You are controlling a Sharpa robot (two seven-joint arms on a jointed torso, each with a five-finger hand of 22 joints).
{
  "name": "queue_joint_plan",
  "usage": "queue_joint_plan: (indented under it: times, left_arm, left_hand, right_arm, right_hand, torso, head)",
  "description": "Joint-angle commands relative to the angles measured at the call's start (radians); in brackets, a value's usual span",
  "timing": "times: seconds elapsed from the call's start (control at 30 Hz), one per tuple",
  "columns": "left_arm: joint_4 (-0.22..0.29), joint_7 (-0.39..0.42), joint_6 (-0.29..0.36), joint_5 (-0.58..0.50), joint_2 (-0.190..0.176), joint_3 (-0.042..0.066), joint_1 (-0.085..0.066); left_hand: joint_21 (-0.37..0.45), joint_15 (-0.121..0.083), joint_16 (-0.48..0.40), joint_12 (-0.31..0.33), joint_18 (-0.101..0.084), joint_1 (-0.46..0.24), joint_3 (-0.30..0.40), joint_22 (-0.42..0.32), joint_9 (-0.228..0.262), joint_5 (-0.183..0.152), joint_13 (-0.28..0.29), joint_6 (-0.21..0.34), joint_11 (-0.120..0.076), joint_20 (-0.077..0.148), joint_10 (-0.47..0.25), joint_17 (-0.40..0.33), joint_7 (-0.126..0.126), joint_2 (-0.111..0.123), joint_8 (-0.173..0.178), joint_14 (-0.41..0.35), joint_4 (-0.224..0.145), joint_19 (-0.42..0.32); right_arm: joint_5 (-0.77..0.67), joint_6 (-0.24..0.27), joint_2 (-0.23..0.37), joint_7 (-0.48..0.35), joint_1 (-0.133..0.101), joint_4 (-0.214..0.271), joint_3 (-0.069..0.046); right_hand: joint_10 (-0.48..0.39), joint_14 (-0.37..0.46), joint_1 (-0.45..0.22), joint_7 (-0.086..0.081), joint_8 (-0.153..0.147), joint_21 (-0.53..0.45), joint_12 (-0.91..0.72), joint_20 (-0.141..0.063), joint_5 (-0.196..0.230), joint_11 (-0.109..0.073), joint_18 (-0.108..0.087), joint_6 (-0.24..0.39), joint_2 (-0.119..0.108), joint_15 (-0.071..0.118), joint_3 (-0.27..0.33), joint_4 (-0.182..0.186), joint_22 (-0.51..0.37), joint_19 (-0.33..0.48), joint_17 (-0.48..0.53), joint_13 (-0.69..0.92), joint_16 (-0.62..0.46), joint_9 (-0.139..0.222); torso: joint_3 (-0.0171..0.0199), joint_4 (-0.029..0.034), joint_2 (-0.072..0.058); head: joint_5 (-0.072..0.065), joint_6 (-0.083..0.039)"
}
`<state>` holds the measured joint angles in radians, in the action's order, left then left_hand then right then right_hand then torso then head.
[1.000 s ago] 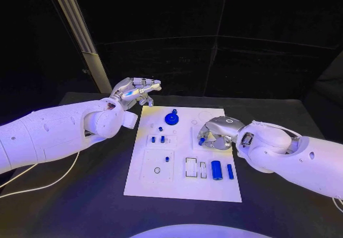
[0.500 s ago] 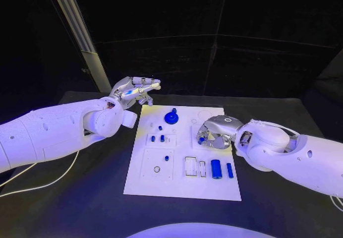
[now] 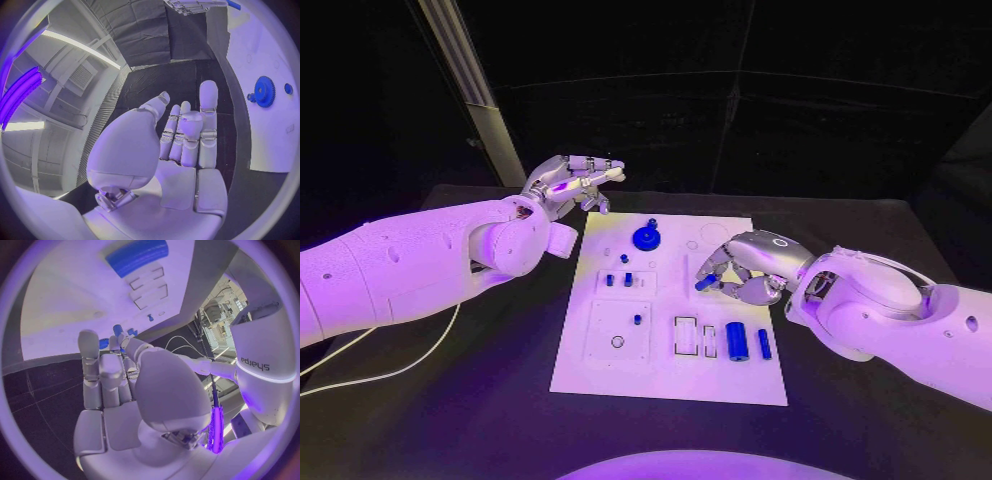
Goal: Assemble the parts on the task board
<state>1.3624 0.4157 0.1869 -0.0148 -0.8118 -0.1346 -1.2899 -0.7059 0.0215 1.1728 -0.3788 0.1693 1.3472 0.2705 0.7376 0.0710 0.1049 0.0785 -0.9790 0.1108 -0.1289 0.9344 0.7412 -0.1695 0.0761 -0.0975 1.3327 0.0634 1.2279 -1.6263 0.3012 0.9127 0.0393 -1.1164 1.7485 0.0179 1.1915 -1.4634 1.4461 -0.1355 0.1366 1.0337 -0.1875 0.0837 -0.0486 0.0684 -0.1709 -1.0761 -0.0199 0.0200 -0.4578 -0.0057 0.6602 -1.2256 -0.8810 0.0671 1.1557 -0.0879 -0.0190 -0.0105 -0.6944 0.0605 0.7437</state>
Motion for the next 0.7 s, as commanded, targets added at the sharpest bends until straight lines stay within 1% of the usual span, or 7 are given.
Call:
queue_joint_plan:
  times: [0.03, 0.13, 0.27, 0.37, 0.5, 0.57, 0.7]
  left_arm:
    - [-0.003, 0.008, -0.008, -0.001, 0.0, 0.0, -0.002]
    - [-0.004, 0.008, -0.008, -0.001, 0.002, 0.0, -0.002]
    - [-0.007, 0.008, -0.01, -0.001, 0.005, 0.0, -0.001]
    - [-0.012, 0.008, -0.011, -0.001, 0.011, 0.0, -0.001]
    - [-0.017, 0.008, -0.013, -0.001, 0.02, 0.0, -0.001]
    - [-0.019, 0.007, -0.014, -0.001, 0.024, 0.0, -0.001]
    - [-0.024, 0.004, -0.015, -0.001, 0.033, 0.0, -0.001]
  left_hand:
    - [0.003, 0.001, 0.004, -0.003, 0.011, 0.0, -0.002, 0.0, -0.001, -0.002, -0.002, 0.001, 0.0, 0.006, -0.008, -0.001, -0.003, -0.008, -0.003, -0.005, -0.005, 0.0]
    - [0.003, 0.001, 0.004, -0.003, 0.011, 0.0, -0.002, 0.0, -0.001, -0.002, -0.002, 0.001, 0.0, 0.006, -0.008, -0.001, -0.003, -0.008, -0.003, -0.005, -0.005, 0.0]
    - [0.003, 0.001, 0.004, -0.003, 0.011, 0.001, -0.001, 0.0, -0.001, -0.002, -0.002, 0.001, 0.0, 0.006, -0.008, -0.001, -0.004, -0.009, -0.003, -0.005, -0.005, 0.0]
    - [0.003, 0.002, 0.004, -0.004, 0.011, 0.001, -0.001, -0.001, -0.001, -0.002, -0.002, 0.001, 0.0, 0.006, -0.008, -0.001, -0.004, -0.009, -0.003, -0.005, -0.005, 0.0]
    - [0.004, 0.002, 0.004, -0.004, 0.011, 0.001, -0.001, -0.001, -0.001, -0.002, -0.002, 0.001, 0.0, 0.006, -0.008, -0.001, -0.004, -0.009, -0.003, -0.005, -0.005, 0.0]
    - [0.004, 0.002, 0.004, -0.004, 0.011, 0.002, -0.001, -0.002, -0.001, -0.002, -0.002, 0.001, 0.0, 0.006, -0.008, -0.002, -0.004, -0.009, -0.003, -0.005, -0.005, 0.0]
    - [0.004, 0.002, 0.004, -0.004, 0.011, 0.002, -0.001, -0.002, -0.001, -0.002, -0.002, 0.001, 0.0, 0.006, -0.008, -0.002, -0.004, -0.009, -0.003, -0.005, -0.005, 0.0]
  right_arm:
    - [0.091, 0.089, 0.013, -0.087, -0.002, 0.038, -0.003]
    - [0.107, 0.095, 0.012, -0.103, -0.002, 0.061, -0.004]
    - [0.122, 0.085, -0.022, -0.118, -0.002, 0.068, -0.004]
    - [0.121, 0.057, -0.079, -0.123, -0.002, 0.05, -0.004]
    - [0.097, 0.012, -0.158, -0.116, -0.002, 0.015, -0.003]
    - [0.08, -0.014, -0.197, -0.11, 0.001, -0.006, -0.002]
    - [0.048, -0.063, -0.249, -0.097, 0.011, -0.037, 0.0]
  right_hand:
    - [-0.004, -0.004, -0.002, -0.01, -0.004, 0.008, 0.009, 0.002, -0.006, 0.002, 0.013, -0.002, -0.01, -0.003, -0.006, -0.003, 0.011, 0.0, -0.009, 0.001, 0.005, -0.009]
    - [-0.004, -0.005, -0.002, -0.01, -0.004, 0.01, 0.009, 0.002, -0.007, 0.002, 0.013, -0.002, -0.011, -0.003, -0.008, -0.005, 0.014, -0.001, -0.014, 0.001, 0.008, -0.009]
    - [-0.003, -0.005, -0.002, -0.01, -0.004, 0.011, 0.011, 0.002, -0.008, 0.003, 0.013, -0.002, -0.013, -0.003, -0.011, -0.007, 0.015, -0.001, -0.014, 0.001, 0.009, -0.009]
    - [-0.003, -0.006, -0.003, -0.011, -0.004, 0.011, 0.012, 0.003, -0.009, 0.003, 0.013, -0.002, -0.014, -0.004, -0.013, -0.007, 0.015, -0.001, -0.014, 0.001, 0.009, -0.009]
    - [-0.005, -0.006, -0.007, -0.012, -0.006, 0.013, 0.014, 0.003, -0.01, 0.005, 0.013, 0.0, -0.015, -0.004, -0.015, -0.007, 0.016, -0.001, -0.016, 0.001, 0.011, -0.009]
    - [-0.004, -0.007, -0.009, -0.013, -0.006, 0.013, 0.015, 0.003, -0.01, 0.005, 0.013, 0.0, -0.016, -0.005, -0.015, -0.006, 0.017, -0.001, -0.017, 0.001, 0.012, -0.009]
    - [-0.007, -0.008, -0.013, -0.014, -0.008, 0.016, 0.019, 0.004, -0.011, 0.006, 0.014, 0.003, -0.019, -0.006, -0.017, -0.007, 0.019, -0.001, -0.02, 0.001, 0.015, -0.008]
  torso:
    - [0.0004, -0.0007, 0.0]
    - [0.0, 0.0005, -0.001]
    - [-0.0001, 0.0016, -0.001]
    - [0.0005, 0.0004, 0.0]
    - [-0.0019, 0.0057, -0.003]
    - [-0.0033, 0.0083, -0.003]
    - [-0.0034, 0.0053, -0.002]
  head:
    - [0.004, 0.0]
    - [0.005, -0.002]
    - [0.009, -0.005]
    - [0.019, -0.009]
    - [0.026, -0.011]
    - [0.029, -0.008]
    - [0.038, -0.004]
